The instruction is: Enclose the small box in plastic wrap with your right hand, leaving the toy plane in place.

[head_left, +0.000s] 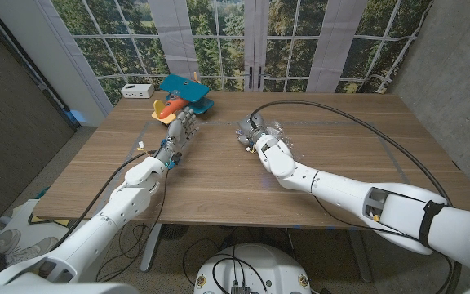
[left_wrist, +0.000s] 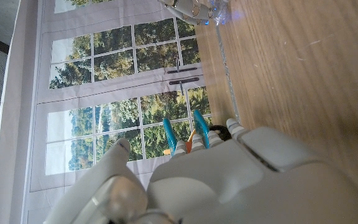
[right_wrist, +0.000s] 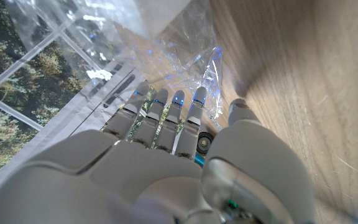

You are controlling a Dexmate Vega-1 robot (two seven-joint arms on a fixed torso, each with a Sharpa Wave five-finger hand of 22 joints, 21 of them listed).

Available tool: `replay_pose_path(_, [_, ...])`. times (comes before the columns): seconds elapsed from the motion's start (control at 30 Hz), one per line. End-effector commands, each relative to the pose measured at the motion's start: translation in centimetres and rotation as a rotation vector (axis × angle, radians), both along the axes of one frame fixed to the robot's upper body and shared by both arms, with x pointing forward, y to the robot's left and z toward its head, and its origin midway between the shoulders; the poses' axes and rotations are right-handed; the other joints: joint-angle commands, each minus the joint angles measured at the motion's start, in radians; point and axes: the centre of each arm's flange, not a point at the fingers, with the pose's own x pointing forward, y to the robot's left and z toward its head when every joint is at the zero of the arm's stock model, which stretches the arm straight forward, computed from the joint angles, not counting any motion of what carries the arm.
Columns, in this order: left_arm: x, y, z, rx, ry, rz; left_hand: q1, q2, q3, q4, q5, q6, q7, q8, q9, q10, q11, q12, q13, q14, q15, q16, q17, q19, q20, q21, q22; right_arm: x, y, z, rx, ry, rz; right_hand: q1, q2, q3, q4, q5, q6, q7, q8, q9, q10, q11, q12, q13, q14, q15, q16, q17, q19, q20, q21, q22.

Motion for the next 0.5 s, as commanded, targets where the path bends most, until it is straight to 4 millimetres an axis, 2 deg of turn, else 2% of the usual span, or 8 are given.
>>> replay_pose_path(0.03, [0.06, 0.44, 0.05, 0.0, -0.001, 0.0, 0.005, 0.004, 0.003, -0.004, -0.001, -0.114, -0.005, -0.003, 0.002, -0.166, 0.003, 0.001, 0.005, -0.154, 0.002, -0.002, 0.003, -0.026, 0.003, -0.004, 0.003, 0.68, 0.35, 0.22, -0.002, -0.048, -0.021, 0.056, 0.012, 0.017, -0.038, 0.012, 0.037, -0.002, 0.011, -0.002, 0.026, -0.011, 0.008, 0.0, 0.021, -0.121, 0.015, 0.002, 0.018, -0.002, 0.009, 0.004])
replay_pose_path(0.1, [0.14, 0.48, 0.08, 0.001, 0.0, -0.001, 0.005, 0.004, 0.004, -0.004, -0.001, -0.113, -0.005, -0.003, 0.002, -0.166, 0.003, 0.001, 0.005, -0.154, 0.003, -0.002, 0.003, -0.026, 0.003, -0.004, 0.003, 0.8, 0.28, 0.16, -0.01, -0.05, -0.026, 0.096, 0.025, 0.031, -0.063, 0.015, 0.065, 0.0, 0.019, -0.002, 0.037, -0.014, 0.008, -0.002, 0.03, -0.126, 0.023, 0.002, 0.024, -0.001, 0.01, 0.003])
replay_pose_path(0.2, [0.27, 0.53, 0.16, 0.002, 0.0, -0.003, 0.006, 0.004, 0.004, -0.005, -0.002, -0.113, -0.006, -0.003, 0.002, -0.167, 0.004, 0.001, 0.005, -0.155, 0.003, -0.002, 0.003, -0.026, 0.004, -0.004, 0.003, 0.99, 0.2, 0.03, -0.012, -0.048, -0.021, 0.127, 0.023, 0.034, -0.083, 0.013, 0.106, 0.005, 0.032, -0.002, 0.058, -0.019, 0.012, -0.003, 0.043, -0.136, 0.034, 0.005, 0.029, -0.004, 0.012, 0.003])
replay_pose_path(0.33, [0.42, 0.61, 0.26, 0.0, -0.001, -0.003, 0.006, 0.004, 0.004, -0.005, -0.002, -0.113, -0.006, -0.002, 0.002, -0.166, 0.004, 0.002, 0.005, -0.154, 0.004, -0.002, 0.003, -0.027, 0.005, -0.005, 0.003, 1.17, 0.22, -0.27, -0.031, -0.054, -0.01, 0.204, 0.022, 0.048, -0.118, 0.011, 0.179, 0.011, 0.061, 0.001, 0.089, -0.034, 0.019, 0.0, 0.061, -0.147, 0.049, 0.007, 0.034, -0.009, 0.013, 0.003])
replay_pose_path(0.43, [0.53, 0.68, 0.26, 0.001, 0.001, -0.004, 0.006, 0.004, 0.004, -0.005, -0.002, -0.114, -0.006, -0.003, 0.002, -0.167, 0.005, 0.002, 0.005, -0.154, 0.003, -0.002, 0.003, -0.027, 0.004, -0.005, 0.003, 1.25, 0.07, -0.47, -0.022, -0.068, 0.014, 0.265, 0.023, 0.051, -0.117, 0.005, 0.273, 0.027, 0.105, 0.009, 0.141, -0.046, 0.033, 0.006, 0.088, -0.158, 0.074, 0.016, 0.04, -0.015, 0.016, 0.003])
replay_pose_path(0.47, [0.57, 0.71, 0.25, 0.002, 0.003, -0.004, 0.007, 0.004, 0.004, -0.005, -0.002, -0.114, -0.006, -0.002, 0.002, -0.166, 0.006, 0.002, 0.005, -0.155, 0.004, -0.002, 0.003, -0.027, 0.004, -0.005, 0.003, 1.22, -0.02, -0.51, -0.014, -0.079, 0.023, 0.269, 0.024, 0.05, -0.114, 0.004, 0.277, 0.03, 0.108, 0.009, 0.155, -0.046, 0.037, 0.007, 0.097, -0.158, 0.079, 0.018, 0.042, -0.016, 0.017, 0.003])
replay_pose_path(0.5, [0.6, 0.73, 0.24, 0.002, 0.004, -0.005, 0.007, 0.004, 0.004, -0.006, -0.002, -0.114, -0.007, -0.003, 0.002, -0.166, 0.006, 0.002, 0.005, -0.154, 0.003, -0.002, 0.003, -0.027, 0.004, -0.005, 0.003, 1.14, -0.13, -0.53, -0.001, -0.093, 0.034, 0.276, 0.027, 0.049, -0.111, 0.003, 0.288, 0.045, 0.116, 0.012, 0.162, -0.046, 0.039, 0.009, 0.104, -0.161, 0.086, 0.022, 0.044, -0.018, 0.018, 0.003])
